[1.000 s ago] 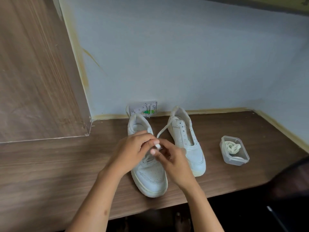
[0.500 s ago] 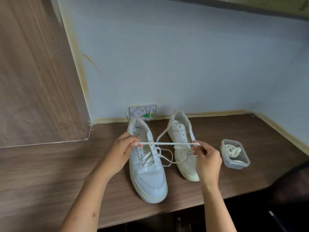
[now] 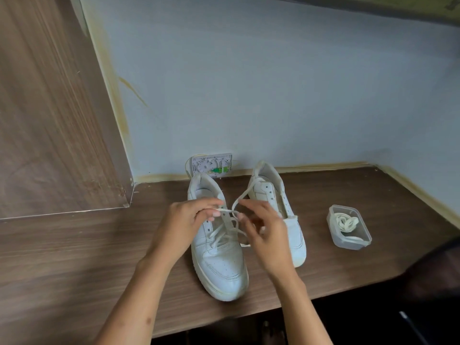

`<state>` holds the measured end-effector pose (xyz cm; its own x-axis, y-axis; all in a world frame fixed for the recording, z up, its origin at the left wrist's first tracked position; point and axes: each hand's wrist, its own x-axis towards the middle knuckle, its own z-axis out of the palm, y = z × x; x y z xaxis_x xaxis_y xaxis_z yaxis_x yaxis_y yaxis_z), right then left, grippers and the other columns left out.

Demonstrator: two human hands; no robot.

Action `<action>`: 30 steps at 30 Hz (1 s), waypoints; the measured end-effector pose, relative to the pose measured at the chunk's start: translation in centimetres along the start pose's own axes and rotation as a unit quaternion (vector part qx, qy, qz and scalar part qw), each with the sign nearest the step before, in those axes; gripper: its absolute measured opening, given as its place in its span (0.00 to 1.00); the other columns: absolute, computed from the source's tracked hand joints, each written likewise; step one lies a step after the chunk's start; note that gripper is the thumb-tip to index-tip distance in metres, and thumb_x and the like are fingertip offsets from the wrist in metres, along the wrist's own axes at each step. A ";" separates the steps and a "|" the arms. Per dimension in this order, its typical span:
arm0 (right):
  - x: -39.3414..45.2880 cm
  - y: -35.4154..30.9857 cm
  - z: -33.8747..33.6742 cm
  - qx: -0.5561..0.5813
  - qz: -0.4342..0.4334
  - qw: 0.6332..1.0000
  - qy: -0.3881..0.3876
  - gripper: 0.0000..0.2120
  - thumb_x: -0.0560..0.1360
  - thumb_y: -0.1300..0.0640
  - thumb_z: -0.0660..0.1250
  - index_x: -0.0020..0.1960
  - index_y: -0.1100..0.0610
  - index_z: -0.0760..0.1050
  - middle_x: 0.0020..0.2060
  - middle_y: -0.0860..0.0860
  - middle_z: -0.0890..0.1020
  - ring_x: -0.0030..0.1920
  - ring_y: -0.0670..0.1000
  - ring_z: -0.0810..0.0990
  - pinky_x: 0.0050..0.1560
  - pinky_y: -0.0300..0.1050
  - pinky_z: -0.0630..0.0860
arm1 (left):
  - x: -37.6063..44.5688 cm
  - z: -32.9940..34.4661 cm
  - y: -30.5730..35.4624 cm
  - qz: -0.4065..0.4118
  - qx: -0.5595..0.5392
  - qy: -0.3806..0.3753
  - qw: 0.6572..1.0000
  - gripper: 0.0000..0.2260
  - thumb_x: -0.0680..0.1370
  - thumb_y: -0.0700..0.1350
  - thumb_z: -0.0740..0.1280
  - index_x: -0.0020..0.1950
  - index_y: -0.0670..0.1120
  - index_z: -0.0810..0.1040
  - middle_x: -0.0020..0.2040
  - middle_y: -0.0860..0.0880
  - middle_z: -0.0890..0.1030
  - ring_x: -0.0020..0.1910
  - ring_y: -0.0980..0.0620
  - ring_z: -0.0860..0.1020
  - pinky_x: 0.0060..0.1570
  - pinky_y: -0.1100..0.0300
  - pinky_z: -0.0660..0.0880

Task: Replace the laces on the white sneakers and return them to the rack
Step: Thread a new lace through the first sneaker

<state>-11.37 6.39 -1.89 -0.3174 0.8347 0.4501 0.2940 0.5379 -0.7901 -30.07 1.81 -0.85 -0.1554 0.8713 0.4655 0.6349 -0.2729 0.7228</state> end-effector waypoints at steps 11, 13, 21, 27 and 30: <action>-0.1 0.3 1.9 0.015 -0.018 0.999 0.046 0.08 0.76 0.62 0.70 0.52 0.51 0.81 0.43 0.42 0.81 0.43 0.44 0.81 0.41 0.36 0.76 | 0.1 0.4 -0.1 -0.017 -0.052 0.002 0.999 0.11 0.74 0.39 0.72 0.52 0.52 0.84 0.40 0.56 0.85 0.43 0.62 0.83 0.50 0.62 0.79; -0.1 0.0 2.0 0.024 -0.030 0.999 0.019 0.10 0.77 0.62 0.70 0.56 0.51 0.80 0.46 0.43 0.81 0.45 0.46 0.81 0.43 0.33 0.74 | 0.1 0.4 0.0 -0.030 -0.074 -0.008 0.997 0.11 0.72 0.40 0.73 0.50 0.55 0.83 0.39 0.58 0.85 0.40 0.60 0.83 0.48 0.60 0.80; 0.3 0.3 2.3 0.002 -0.023 1.000 0.018 0.06 0.75 0.61 0.72 0.51 0.52 0.83 0.44 0.45 0.81 0.45 0.43 0.81 0.43 0.30 0.73 | 0.3 -0.2 -0.9 0.012 0.056 0.009 0.998 0.10 0.73 0.45 0.74 0.51 0.56 0.84 0.46 0.62 0.82 0.47 0.63 0.78 0.49 0.72 0.69; -0.1 1.3 3.9 -0.251 -0.041 0.967 0.034 0.07 0.73 0.58 0.72 0.47 0.47 0.80 0.56 0.45 0.72 0.55 0.50 0.66 0.53 0.47 0.65 | -0.4 -1.1 -1.7 -0.074 0.251 -0.188 0.947 0.21 0.72 0.52 0.74 0.62 0.68 0.74 0.77 0.60 0.53 0.73 0.52 0.55 0.69 0.50 0.53; -0.4 0.9 4.7 -0.304 -0.057 0.950 0.032 0.06 0.71 0.59 0.72 0.45 0.48 0.79 0.61 0.48 0.70 0.60 0.55 0.64 0.55 0.51 0.64 | -0.4 -1.1 -1.5 -0.057 0.239 -0.168 0.955 0.17 0.70 0.51 0.75 0.54 0.64 0.76 0.74 0.62 0.61 0.68 0.53 0.65 0.66 0.54 0.56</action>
<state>-15.22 5.96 -4.68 -0.3287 0.7623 0.5575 0.7341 0.5776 -0.3570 -31.74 1.43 -1.55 -0.0439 0.9876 0.1505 0.9135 -0.0213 0.4063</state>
